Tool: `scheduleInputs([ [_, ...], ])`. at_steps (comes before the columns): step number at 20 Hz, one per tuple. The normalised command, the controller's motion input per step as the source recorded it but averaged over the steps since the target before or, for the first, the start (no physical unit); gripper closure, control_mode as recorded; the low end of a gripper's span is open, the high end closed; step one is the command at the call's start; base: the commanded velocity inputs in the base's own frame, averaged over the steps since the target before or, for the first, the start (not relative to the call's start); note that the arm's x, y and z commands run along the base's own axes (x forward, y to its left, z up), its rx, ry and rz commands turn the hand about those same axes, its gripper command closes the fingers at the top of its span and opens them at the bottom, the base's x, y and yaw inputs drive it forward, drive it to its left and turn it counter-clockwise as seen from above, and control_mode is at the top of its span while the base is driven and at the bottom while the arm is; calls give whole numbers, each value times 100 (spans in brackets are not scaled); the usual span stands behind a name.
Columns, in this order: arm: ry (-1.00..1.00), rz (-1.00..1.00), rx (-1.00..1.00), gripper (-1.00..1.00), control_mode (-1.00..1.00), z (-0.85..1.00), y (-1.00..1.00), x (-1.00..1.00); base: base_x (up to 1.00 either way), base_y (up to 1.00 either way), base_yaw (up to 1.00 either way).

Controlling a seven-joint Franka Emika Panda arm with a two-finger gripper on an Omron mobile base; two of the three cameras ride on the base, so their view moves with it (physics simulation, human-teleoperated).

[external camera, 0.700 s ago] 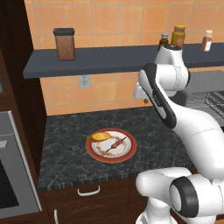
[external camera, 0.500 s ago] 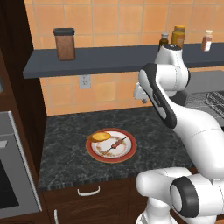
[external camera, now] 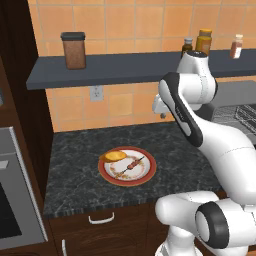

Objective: Pick up the kebab skewer and baguette bread, and place them inside the toaster oven. Close the toaster oven door and start by setting the timer.

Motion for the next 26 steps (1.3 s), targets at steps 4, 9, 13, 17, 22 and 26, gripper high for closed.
scheduleInputs([
  [4,0,0,0,-100,100,0,0,0,0,0,0],
  [9,0,0,0,-100,100,0,0,0,0,-33,0],
  [13,0,0,0,-100,100,0,0,0,0,-59,0],
  [17,0,0,0,-100,100,0,0,0,0,-44,0],
  [22,0,0,0,-100,100,0,0,0,0,-28,0],
  [26,0,0,0,-100,100,0,0,0,0,-36,0],
])
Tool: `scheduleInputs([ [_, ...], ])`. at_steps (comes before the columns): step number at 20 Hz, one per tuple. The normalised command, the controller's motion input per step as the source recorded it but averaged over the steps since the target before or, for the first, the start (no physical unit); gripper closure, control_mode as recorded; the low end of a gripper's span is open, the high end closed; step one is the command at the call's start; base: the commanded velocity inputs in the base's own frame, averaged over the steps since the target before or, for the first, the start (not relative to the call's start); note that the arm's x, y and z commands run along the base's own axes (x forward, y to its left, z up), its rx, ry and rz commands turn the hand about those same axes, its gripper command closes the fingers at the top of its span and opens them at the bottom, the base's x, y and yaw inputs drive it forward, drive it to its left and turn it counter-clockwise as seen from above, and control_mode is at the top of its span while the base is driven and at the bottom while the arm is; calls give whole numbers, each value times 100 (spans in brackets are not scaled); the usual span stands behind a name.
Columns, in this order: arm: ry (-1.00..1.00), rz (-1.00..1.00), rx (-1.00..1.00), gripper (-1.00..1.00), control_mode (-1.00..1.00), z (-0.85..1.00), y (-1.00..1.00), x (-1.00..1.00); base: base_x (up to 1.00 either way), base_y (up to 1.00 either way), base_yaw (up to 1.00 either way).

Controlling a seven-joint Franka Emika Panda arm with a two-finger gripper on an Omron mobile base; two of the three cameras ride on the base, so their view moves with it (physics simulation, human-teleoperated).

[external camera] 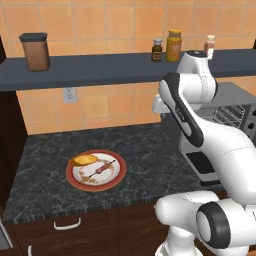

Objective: Pick up the kebab skewer and baguette bread, and place them inside the toaster oven. Close the toaster oven door and start by setting the timer.

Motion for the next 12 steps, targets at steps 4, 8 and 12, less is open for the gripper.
scheduleInputs([
  [4,0,0,0,-100,100,0,0,0,0,-12,0],
  [8,0,0,0,-100,100,0,0,0,0,0,0],
  [12,0,0,0,-100,100,0,0,0,0,0,0],
])
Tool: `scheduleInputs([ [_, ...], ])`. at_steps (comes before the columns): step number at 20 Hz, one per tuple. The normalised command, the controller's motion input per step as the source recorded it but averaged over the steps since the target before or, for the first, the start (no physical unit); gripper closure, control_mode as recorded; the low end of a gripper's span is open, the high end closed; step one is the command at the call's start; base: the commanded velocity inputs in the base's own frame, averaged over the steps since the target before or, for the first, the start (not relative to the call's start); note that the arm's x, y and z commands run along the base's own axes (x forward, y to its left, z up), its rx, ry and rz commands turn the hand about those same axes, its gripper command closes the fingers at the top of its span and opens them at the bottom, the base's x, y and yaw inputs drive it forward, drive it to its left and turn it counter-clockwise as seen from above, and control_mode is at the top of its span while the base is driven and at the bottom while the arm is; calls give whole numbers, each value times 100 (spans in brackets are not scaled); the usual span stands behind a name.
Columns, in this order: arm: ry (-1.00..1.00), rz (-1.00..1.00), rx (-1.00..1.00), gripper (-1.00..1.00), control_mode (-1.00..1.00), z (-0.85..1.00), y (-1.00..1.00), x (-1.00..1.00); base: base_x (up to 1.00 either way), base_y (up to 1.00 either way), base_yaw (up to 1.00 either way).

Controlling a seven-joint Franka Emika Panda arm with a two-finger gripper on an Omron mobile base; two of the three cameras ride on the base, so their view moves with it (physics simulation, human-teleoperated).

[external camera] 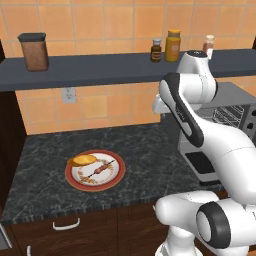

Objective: Pick up the kebab skewer and baguette bread, and place them inside the toaster oven. Close the toaster oven door and start by setting the timer.

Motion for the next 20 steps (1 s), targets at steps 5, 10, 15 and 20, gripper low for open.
scheduleInputs([
  [5,0,0,0,-100,-100,0,0,0,0,0,0],
  [10,0,0,0,-100,-100,0,0,-2,0,0,0],
  [15,-13,6,8,-100,-100,0,-29,-55,0,0,0],
  [20,-18,34,21,-100,-100,2,-100,-50,0,0,0],
])
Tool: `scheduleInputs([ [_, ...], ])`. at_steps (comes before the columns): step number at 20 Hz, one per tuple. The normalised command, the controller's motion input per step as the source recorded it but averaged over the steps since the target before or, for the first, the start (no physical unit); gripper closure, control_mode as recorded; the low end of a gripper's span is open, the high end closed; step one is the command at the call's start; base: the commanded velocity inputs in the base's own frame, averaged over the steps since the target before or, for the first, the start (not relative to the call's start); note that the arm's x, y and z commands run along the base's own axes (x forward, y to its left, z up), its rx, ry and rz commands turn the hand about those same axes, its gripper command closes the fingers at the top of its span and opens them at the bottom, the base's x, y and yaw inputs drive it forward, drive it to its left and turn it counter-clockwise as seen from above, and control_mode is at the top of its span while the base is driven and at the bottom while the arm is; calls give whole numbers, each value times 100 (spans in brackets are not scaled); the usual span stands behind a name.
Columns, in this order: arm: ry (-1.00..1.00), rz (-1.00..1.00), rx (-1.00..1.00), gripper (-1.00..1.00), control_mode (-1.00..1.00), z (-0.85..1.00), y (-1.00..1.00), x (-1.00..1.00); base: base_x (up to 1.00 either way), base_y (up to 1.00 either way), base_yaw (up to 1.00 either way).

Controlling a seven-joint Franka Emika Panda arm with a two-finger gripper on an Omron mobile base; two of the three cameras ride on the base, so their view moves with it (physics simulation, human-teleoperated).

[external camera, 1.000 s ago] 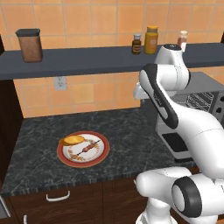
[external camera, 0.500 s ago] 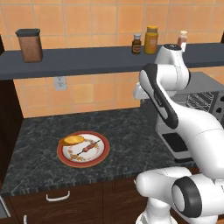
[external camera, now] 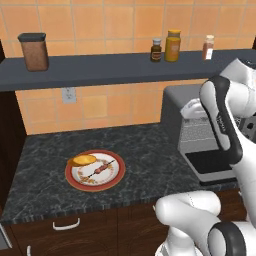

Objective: Pick up the kebab skewer and baguette bread, and place them inside the toaster oven. Close the toaster oven door and start by setting the timer.

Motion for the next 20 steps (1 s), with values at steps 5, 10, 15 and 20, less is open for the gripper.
scheduleInputs([
  [5,-18,37,18,-100,-100,-14,-100,-21,0,0,0],
  [10,-20,40,4,-100,-100,-51,-59,-10,0,0,0],
  [15,-32,9,0,-100,-100,-70,-14,14,0,0,0],
  [20,-35,0,2,-100,-100,-48,-9,14,0,0,0],
])
